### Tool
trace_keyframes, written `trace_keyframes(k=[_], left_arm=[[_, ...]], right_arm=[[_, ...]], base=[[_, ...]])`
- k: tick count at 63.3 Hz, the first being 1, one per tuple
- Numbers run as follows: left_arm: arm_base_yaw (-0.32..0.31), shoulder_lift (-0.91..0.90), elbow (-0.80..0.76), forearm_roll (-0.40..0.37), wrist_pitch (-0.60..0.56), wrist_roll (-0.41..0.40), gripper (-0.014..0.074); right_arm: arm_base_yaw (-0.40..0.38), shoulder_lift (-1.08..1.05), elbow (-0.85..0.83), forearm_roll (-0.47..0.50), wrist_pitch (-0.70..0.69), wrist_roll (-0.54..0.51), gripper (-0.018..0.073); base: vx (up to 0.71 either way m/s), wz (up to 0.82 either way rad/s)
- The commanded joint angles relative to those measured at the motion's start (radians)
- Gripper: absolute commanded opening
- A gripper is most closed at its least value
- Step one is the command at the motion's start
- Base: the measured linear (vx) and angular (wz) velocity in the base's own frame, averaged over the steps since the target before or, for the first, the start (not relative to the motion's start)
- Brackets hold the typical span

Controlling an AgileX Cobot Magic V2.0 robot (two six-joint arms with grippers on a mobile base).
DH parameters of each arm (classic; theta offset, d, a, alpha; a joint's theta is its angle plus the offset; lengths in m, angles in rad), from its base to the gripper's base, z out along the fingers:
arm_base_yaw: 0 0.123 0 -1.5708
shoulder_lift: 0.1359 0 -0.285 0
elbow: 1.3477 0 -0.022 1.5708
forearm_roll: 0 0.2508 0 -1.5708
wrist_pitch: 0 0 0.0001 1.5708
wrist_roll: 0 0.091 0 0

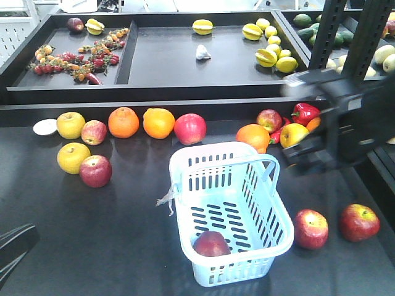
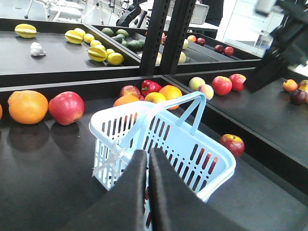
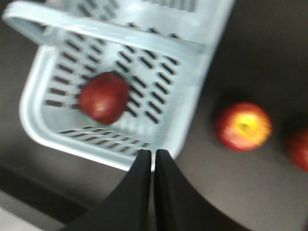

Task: Pick three apples into basket with both arms
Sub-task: 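Release the apple into the basket and lift the right gripper, then lower the right gripper and grasp a second red apple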

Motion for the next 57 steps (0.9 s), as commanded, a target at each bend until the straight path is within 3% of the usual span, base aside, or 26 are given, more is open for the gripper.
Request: trace_keyframes(k=[1, 11, 19, 26, 31, 43, 57], left_arm=[[0.000, 0.009, -0.026, 0.045, 0.022, 0.000, -0.0008], [0.000, 0.009, -0.026, 0.045, 0.022, 0.000, -0.0008], [0.000, 0.009, -0.026, 0.045, 0.022, 0.000, -0.0008], [0.000, 0.009, -0.026, 0.045, 0.022, 0.000, -0.0008], [0.000, 0.009, -0.026, 0.045, 0.022, 0.000, -0.0008], [0.000, 0.009, -0.026, 0.045, 0.024, 0.000, -0.0008], [0.000, 0.009, -0.026, 0.045, 0.027, 0.000, -0.0008]], right_arm=[[-0.104, -0.052, -0.029, -0.034, -0.010, 0.011, -0.0008], [-0.276, -0.039, -0.027, -0.035, -0.011, -0.005, -0.0001], [-0.348, -0.005, -0.027, -0.037, -0.008, -0.043, 0.0062], [-0.375, 0.034, -0.027, -0.040, -0.014, -0.053, 0.0219], [-0.383, 0.072, -0.027, -0.052, -0.032, -0.048, 0.0391], [-0.383, 0.204, -0.029, -0.164, -0.083, 0.080, 0.0732], [-0.383, 0.383, -0.043, -0.250, -0.097, 0.136, 0.0718]], base=[[0.00, 0.00], [0.00, 0.00], [0.00, 0.00], [0.00, 0.00], [0.00, 0.00], [0.00, 0.00], [0.00, 0.00]])
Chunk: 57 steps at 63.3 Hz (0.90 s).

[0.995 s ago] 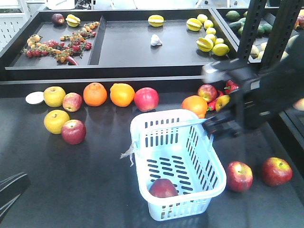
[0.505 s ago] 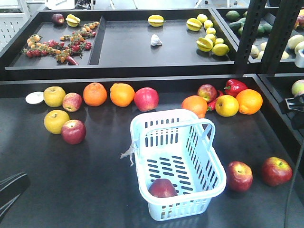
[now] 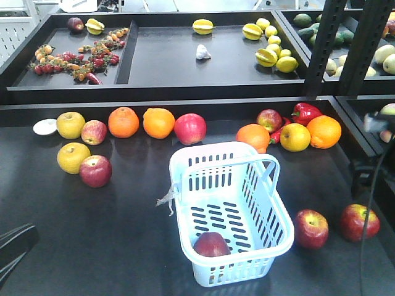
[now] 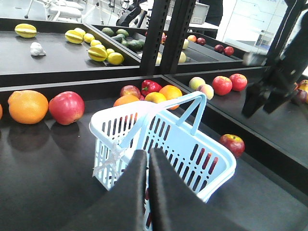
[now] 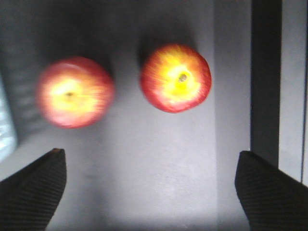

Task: Pick three apples into basket with both arms
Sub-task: 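Lower the right gripper and grasp a second red apple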

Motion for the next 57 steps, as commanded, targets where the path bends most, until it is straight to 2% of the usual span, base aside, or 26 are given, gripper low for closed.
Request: trace_keyframes(k=[1, 21, 33, 44, 57], left_arm=[[0.000, 0.009, -0.026, 0.045, 0.027, 0.000, -0.0008], [0.000, 0.009, -0.026, 0.045, 0.054, 0.000, -0.0008], [0.000, 0.009, -0.026, 0.045, 0.074, 0.000, -0.0008], [0.000, 0.009, -0.026, 0.045, 0.078, 0.000, -0.0008], [0.000, 0.009, -0.026, 0.045, 0.079, 0.000, -0.0008]], right_arm=[[-0.004, 0.032, -0.046, -0.031, -0.019, 0.020, 0.0717], [-0.015, 0.194, -0.170, -0.045, 0.014, 0.046, 0.0701], [-0.063, 0.265, -0.178, -0.023, 0.027, 0.028, 0.0692], [-0.071, 0.297, -0.178, -0.020, 0.015, 0.014, 0.0683], [-0.071, 0.301, -0.178, 0.047, -0.006, -0.021, 0.0673]], base=[[0.00, 0.00], [0.00, 0.00], [0.00, 0.00], [0.00, 0.00], [0.00, 0.00]])
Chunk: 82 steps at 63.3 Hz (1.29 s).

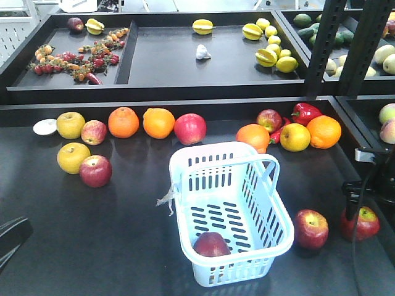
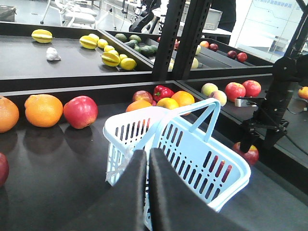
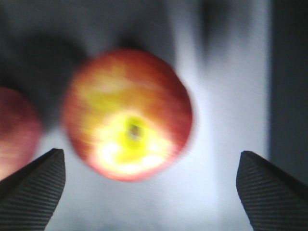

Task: Pick three apples into basket with both arms
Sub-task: 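Lower the right gripper and grasp a second red apple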

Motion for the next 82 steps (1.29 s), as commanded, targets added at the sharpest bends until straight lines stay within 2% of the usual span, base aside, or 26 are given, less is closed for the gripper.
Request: trace_keyframes(k=[1, 6, 40, 48, 55, 76, 82], left_arm=[[0.000, 0.009, -0.026, 0.045, 0.026, 0.000, -0.0008], [0.000, 0.009, -0.026, 0.045, 0.026, 0.000, -0.0008], [0.000, 0.009, -0.026, 0.045, 0.026, 0.000, -0.0008], [0.000, 0.009, -0.026, 0.045, 0.026, 0.000, -0.0008], [0.000, 0.009, -0.026, 0.045, 0.027, 0.000, -0.0008], [0.000, 0.009, -0.026, 0.045, 0.044, 0.000, -0.0008], [0.000, 0.009, -0.026, 0.045, 0.044, 0.000, -0.0008]], right_arm=[[-0.003, -0.051, -0.028, 0.032, -0.008, -0.033, 0.0672], [-0.003, -0.048, -0.028, 0.058, -0.026, -0.043, 0.0668], [-0.003, 0.021, -0.028, 0.060, -0.089, -0.028, 0.0648], [-0.003, 0.025, -0.028, 0.063, -0.096, -0.039, 0.0617], [-0.003, 0.025, -0.028, 0.063, -0.088, -0.039, 0.0538], [-0.003, -0.015, -0.028, 0.073, -0.028, -0.054, 0.0174], [-0.003, -0.078, -0.028, 0.085, -0.026, -0.059, 0.0119]], base=[[0.00, 0.00], [0.00, 0.00], [0.00, 0.00], [0.00, 0.00], [0.00, 0.00], [0.00, 0.00], [0.00, 0.00]])
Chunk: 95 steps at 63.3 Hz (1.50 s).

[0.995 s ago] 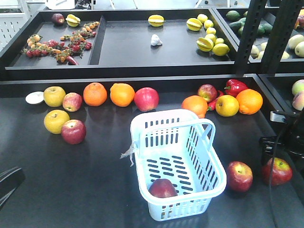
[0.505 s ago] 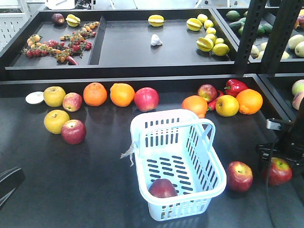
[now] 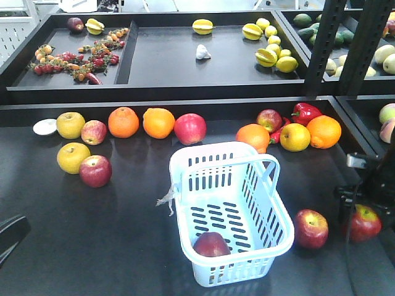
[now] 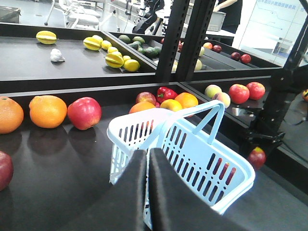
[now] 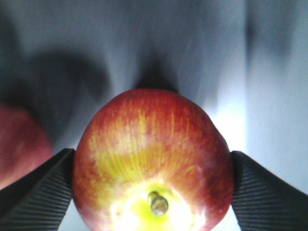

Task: Pick three apples into basket with both arms
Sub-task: 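Lower the right gripper and grasp a second red apple, then move the second apple into the basket with the right gripper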

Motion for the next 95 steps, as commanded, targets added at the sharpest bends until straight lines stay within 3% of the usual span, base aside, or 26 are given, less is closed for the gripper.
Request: trace_keyframes(k=[1, 14, 31, 43, 56, 68, 83, 95], left_arm=[[0.000, 0.009, -0.026, 0.045, 0.027, 0.000, -0.0008], [0.000, 0.009, -0.026, 0.045, 0.027, 0.000, -0.0008], [0.000, 0.009, -0.026, 0.045, 0.027, 0.000, -0.0008], [0.000, 0.009, -0.026, 0.045, 0.027, 0.000, -0.0008], [0.000, 0.009, -0.026, 0.045, 0.027, 0.000, -0.0008], [0.000, 0.009, -0.026, 0.045, 0.027, 0.000, -0.0008], [0.000, 0.009, -0.026, 0.045, 0.027, 0.000, -0.0008], [0.000, 0.009, -0.026, 0.045, 0.027, 0.000, -0.0008]], right_arm=[[-0.003, -0.131, -0.027, 0.019, 0.014, -0.015, 0.0113], [-0.003, -0.316, -0.027, 0.081, 0.091, -0.035, 0.0098], [0.016, -0.485, -0.026, 0.400, 0.271, -0.184, 0.0103], [0.171, -0.528, 0.026, 0.393, 0.263, -0.186, 0.0106], [0.369, -0.521, 0.076, 0.416, 0.162, -0.179, 0.0109], [0.495, -0.459, 0.076, 0.414, 0.067, -0.160, 0.0113], [0.557, -0.348, 0.076, 0.388, 0.007, -0.156, 0.0131], [0.560, -0.308, 0.076, 0.381, 0.006, -0.157, 0.0253]], base=[[0.00, 0.00], [0.00, 0.00], [0.00, 0.00], [0.00, 0.00], [0.00, 0.00], [0.00, 0.00], [0.00, 0.00], [0.00, 0.00]])
